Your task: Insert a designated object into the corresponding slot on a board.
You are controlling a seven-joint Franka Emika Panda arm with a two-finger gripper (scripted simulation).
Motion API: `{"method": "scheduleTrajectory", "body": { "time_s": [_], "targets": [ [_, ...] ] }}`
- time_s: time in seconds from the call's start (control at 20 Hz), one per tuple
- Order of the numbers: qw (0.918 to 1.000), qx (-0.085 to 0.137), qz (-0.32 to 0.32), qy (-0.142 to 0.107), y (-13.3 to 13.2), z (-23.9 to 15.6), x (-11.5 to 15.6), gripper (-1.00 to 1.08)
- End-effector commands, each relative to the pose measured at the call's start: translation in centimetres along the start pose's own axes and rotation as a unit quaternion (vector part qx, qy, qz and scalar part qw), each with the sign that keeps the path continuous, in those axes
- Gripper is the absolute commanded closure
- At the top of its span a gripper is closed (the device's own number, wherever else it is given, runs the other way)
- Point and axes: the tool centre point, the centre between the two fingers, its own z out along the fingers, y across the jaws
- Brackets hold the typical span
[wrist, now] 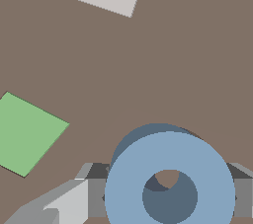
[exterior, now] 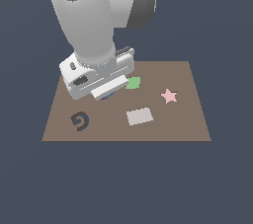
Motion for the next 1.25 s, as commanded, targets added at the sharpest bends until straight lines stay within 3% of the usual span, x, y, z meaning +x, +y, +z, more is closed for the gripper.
{"method": "scheduleTrajectory", "body": {
  "time_s": [0.0,0.7,0.75,1.2],
  "targets": [
    [1.0000,0.000,-0.009,0.000,0.5,0.0,-0.3,1.08],
    [0.9999,0.000,-0.017,0.000,1.1,0.9,-0.5,1.08],
    [0.9999,0.000,-0.017,0.000,1.1,0.9,-0.5,-0.92],
    [0.9999,0.000,-0.017,0.000,1.1,0.9,-0.5,-0.92]
  ]
}}
